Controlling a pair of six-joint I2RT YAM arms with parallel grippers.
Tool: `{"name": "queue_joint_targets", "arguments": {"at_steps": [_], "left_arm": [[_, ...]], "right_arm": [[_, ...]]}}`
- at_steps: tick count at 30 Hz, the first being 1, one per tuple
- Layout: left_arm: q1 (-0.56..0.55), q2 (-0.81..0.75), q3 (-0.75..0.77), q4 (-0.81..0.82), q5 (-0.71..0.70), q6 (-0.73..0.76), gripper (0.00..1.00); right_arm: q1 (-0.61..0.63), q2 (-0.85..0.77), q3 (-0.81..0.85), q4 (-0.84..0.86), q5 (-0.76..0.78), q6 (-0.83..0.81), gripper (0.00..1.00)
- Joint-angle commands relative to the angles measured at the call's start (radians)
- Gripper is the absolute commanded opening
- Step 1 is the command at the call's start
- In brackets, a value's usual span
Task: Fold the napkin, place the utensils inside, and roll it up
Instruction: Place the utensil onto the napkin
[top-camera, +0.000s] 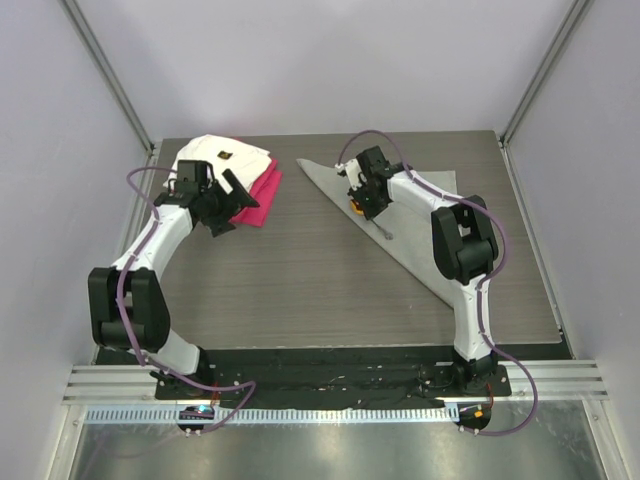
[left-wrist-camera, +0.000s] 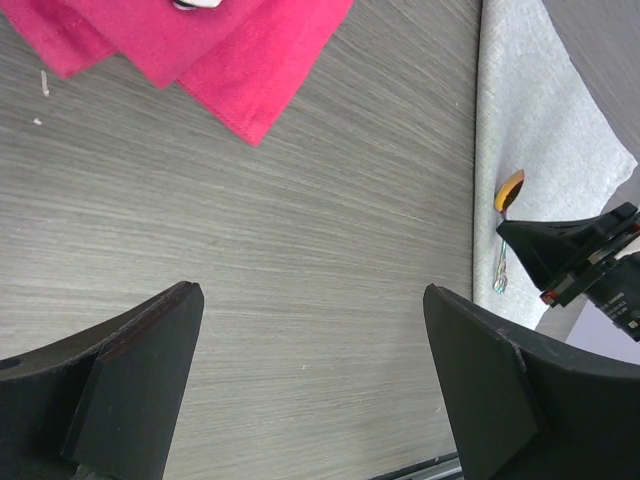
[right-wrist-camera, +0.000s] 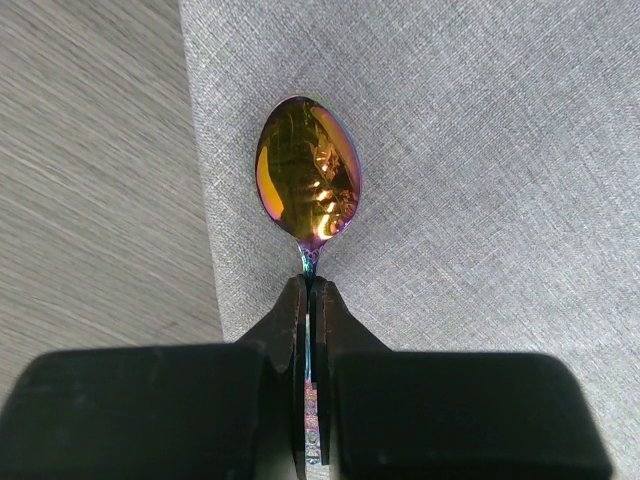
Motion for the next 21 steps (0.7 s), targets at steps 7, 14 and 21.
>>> {"name": "queue_joint_targets", "arguments": {"at_steps": [7,14,21], "left_arm": [[-0.014,0.104,0.123,0.052,0.027,-0.025,0.96],[-0.058,0.234,0.229,0.126,0.039,-0.088,0.95],[-0.116,0.441,0.384,0.291,0.053,-0.208,0.91]], "right_arm": [[-0.023,-0.032,-0.053,-0.002,0.006,-0.039,0.01],[-0.026,-0.02,-0.045,-0.003,-0.002,-0.03,0.1],[-0.025,-0.053,-0.012,-0.005,-0.019,0.011,0.55]]}}
